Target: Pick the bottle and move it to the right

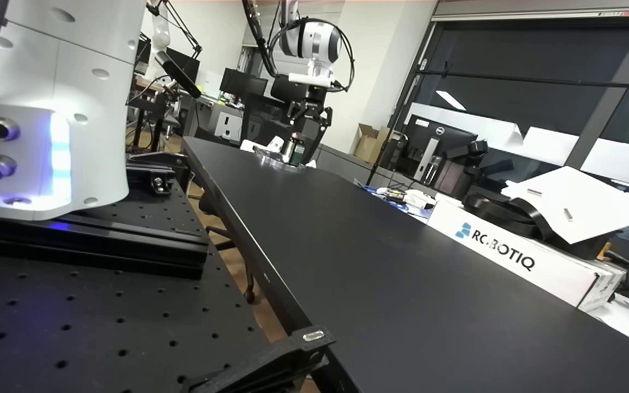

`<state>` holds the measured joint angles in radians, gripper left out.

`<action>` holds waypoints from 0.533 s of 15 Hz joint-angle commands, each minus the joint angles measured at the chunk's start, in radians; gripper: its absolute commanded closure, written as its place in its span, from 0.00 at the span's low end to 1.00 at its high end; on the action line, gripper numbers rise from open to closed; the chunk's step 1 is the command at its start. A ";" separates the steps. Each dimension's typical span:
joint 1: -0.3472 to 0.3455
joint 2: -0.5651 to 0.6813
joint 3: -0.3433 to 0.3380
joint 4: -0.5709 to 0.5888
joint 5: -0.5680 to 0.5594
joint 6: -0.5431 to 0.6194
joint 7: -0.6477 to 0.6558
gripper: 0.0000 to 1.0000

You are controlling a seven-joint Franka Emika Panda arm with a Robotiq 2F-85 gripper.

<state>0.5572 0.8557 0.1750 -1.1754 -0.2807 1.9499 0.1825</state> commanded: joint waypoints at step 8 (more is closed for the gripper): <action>0.036 0.113 0.005 0.194 0.039 -0.008 -0.077 0.00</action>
<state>0.5967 0.9299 0.1750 -1.0515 -0.2509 1.9504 0.1218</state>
